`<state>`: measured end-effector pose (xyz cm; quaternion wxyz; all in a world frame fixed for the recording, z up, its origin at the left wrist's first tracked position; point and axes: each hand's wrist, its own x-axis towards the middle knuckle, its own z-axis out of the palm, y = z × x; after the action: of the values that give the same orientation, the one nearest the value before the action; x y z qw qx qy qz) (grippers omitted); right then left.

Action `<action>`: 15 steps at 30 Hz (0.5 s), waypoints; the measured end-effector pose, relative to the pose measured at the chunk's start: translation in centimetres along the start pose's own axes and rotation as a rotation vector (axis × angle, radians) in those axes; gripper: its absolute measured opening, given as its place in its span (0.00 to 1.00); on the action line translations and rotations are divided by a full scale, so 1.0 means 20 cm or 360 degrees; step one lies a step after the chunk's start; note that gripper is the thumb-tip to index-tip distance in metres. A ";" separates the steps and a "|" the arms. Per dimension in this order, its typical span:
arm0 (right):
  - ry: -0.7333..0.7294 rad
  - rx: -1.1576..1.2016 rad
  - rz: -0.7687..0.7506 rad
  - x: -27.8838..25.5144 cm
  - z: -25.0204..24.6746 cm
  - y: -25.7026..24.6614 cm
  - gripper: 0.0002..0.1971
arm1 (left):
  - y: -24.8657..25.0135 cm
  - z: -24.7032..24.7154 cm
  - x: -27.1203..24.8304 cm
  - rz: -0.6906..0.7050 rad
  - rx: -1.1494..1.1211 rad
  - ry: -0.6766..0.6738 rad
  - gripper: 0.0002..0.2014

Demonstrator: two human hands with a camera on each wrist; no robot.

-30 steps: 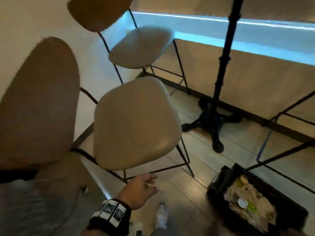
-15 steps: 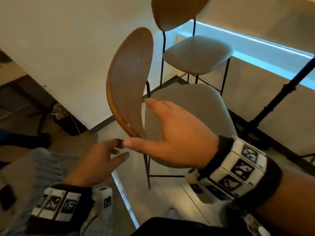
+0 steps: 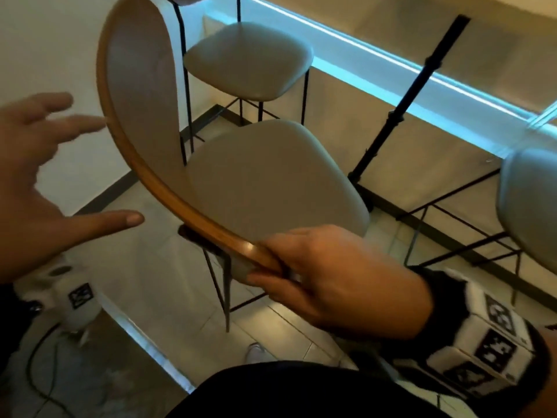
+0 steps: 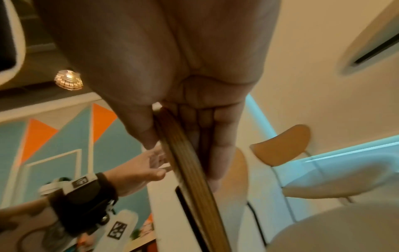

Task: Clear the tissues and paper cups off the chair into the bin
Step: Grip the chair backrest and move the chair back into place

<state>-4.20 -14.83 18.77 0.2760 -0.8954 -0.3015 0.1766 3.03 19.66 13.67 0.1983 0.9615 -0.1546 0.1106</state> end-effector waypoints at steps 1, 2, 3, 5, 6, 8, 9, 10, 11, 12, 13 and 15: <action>0.0015 0.0054 0.0071 -0.08 -0.03 0.05 0.13 | 0.05 0.01 0.08 0.0077 0.0016 -0.0029 0.56; 0.0050 0.0081 0.0151 -0.17 -0.07 0.09 0.13 | 0.10 0.02 0.14 0.0165 -0.0024 -0.0105 0.57; 0.0100 0.0085 0.0235 -0.26 -0.10 0.14 0.13 | 0.13 0.05 0.18 0.0256 -0.0028 -0.0165 0.56; 0.0232 0.0129 0.0445 -0.43 -0.17 0.21 0.11 | 0.24 0.11 0.27 0.0456 0.0008 -0.0178 0.53; 0.0315 0.0148 0.0559 -0.51 -0.20 0.23 0.11 | 0.30 0.15 0.31 0.0497 0.0009 -0.0182 0.51; 0.0476 0.0109 0.0758 -0.66 -0.25 0.27 0.13 | 0.41 0.20 0.41 0.0609 -0.0007 -0.0163 0.42; 0.0560 0.0077 0.0840 -0.72 -0.26 0.29 0.15 | 0.46 0.21 0.46 0.0657 -0.0015 -0.0149 0.38; 0.0638 0.0067 0.0906 -0.77 -0.27 0.30 0.15 | 0.50 0.24 0.51 0.0685 -0.0019 -0.0142 0.35; 0.0717 0.0036 0.0960 -0.82 -0.27 0.31 0.13 | 0.55 0.27 0.54 0.0692 -0.0020 -0.0133 0.32; 0.0807 -0.0028 0.1016 -0.84 -0.27 0.32 0.12 | 0.59 0.30 0.56 0.0684 -0.0032 -0.0103 0.30; 0.0875 -0.0132 0.1071 -0.84 -0.26 0.32 0.13 | 0.64 0.34 0.56 0.0678 -0.0061 -0.0069 0.29; 0.0880 -0.0394 0.1089 -0.77 -0.24 0.29 0.24 | 0.73 0.39 0.54 0.0680 -0.0133 0.0006 0.29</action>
<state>-10.94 -30.35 21.31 0.1627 -0.9833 0.0778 -0.0255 9.27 0.99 14.73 0.2102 0.8977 -0.3589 0.1452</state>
